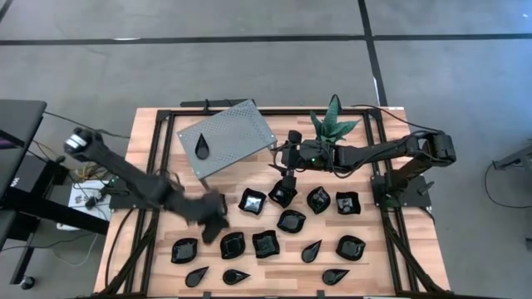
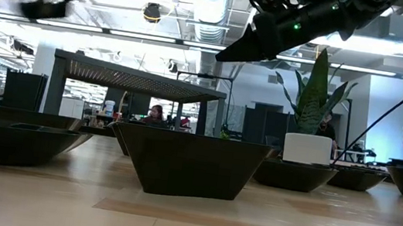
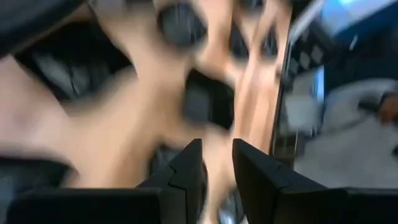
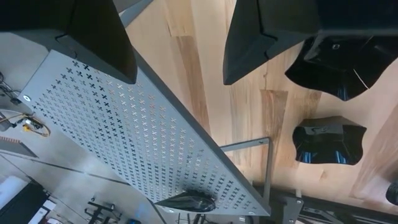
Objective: Pick & Place Mini shaped plates
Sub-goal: Stack the black drop-shaped plate on the black drop-shaped plate on the shelf
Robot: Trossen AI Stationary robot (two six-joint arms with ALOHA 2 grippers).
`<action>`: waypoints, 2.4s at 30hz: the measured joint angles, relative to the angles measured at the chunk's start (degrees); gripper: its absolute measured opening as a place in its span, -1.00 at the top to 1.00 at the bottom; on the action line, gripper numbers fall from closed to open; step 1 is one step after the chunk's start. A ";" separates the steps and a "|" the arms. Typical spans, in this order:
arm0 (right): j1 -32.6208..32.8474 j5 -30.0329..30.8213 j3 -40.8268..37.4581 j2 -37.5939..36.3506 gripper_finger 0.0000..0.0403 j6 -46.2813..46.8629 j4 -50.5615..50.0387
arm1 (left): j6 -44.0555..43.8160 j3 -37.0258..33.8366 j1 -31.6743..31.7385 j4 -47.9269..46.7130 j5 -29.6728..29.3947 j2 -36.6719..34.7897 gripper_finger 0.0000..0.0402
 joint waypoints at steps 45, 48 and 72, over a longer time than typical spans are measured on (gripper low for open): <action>-0.63 -0.04 0.00 0.00 -0.16 0.00 3.03 | -27.67 0.02 -14.41 4.30 10.54 21.35 0.97; -0.63 -0.04 0.00 0.00 -0.16 -0.01 3.22 | -22.91 0.41 -12.04 4.31 6.57 17.57 0.98; -0.61 0.04 0.00 0.00 -0.16 -4.07 4.07 | 29.61 0.03 32.26 -25.72 -23.06 -30.65 0.98</action>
